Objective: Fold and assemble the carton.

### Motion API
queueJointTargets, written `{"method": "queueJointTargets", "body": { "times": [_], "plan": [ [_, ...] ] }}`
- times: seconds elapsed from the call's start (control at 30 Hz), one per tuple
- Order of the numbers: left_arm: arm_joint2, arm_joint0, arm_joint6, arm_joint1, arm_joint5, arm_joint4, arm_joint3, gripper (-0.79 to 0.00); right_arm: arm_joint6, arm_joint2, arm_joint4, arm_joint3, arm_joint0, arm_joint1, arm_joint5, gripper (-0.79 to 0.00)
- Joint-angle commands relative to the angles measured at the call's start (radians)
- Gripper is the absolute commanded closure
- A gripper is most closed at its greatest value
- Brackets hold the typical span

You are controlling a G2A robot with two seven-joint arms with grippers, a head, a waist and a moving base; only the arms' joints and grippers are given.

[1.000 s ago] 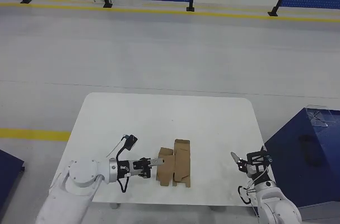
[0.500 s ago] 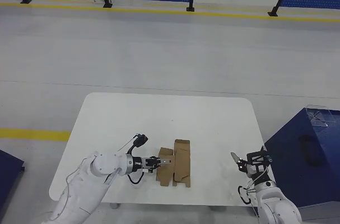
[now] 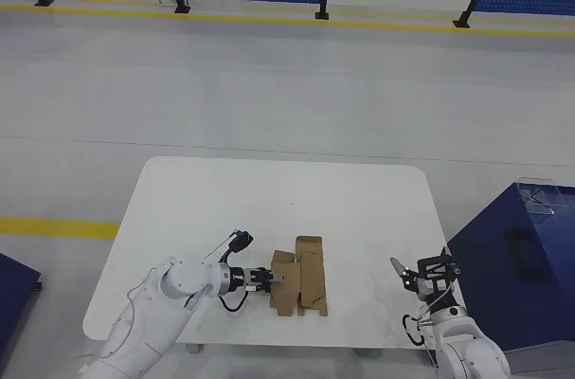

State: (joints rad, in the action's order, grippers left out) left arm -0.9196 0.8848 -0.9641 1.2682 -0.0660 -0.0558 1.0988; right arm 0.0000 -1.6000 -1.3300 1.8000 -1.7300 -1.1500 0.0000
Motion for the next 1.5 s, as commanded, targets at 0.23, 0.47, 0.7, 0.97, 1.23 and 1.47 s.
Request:
{"method": "queueJointTargets", "body": {
  "times": [0.23,0.47,0.7,0.97,1.23,1.47],
  "plan": [
    [-0.008,-0.033,-0.079,0.011,-0.088,0.134,-0.042,0.000,0.000,0.000,0.000,0.000,0.000,0.000,0.000,-0.785],
    [-0.167,0.068,-0.224,-0.042,-0.092,0.248,0.181,0.000,0.000,0.000,0.002,0.001,0.000,0.000,-0.003,-0.785],
    [-0.294,0.236,-0.253,-0.089,-0.041,0.232,0.442,0.000,0.344,-0.139,0.716,0.080,-0.017,0.015,-0.427,-0.785],
    [-0.310,0.311,-0.235,-0.104,-0.028,0.228,0.515,0.000,1.211,-0.123,1.646,-0.141,0.213,0.060,-0.318,-0.785],
    [-0.292,0.308,-0.225,-0.108,-0.029,0.247,0.511,0.000,1.427,0.096,1.752,-0.404,0.429,0.052,-0.186,-0.785],
    [-0.284,0.311,-0.180,-0.107,0.001,0.315,0.534,0.000,1.349,0.159,1.726,-0.406,0.462,0.047,-0.215,-0.077]
  ]
}}
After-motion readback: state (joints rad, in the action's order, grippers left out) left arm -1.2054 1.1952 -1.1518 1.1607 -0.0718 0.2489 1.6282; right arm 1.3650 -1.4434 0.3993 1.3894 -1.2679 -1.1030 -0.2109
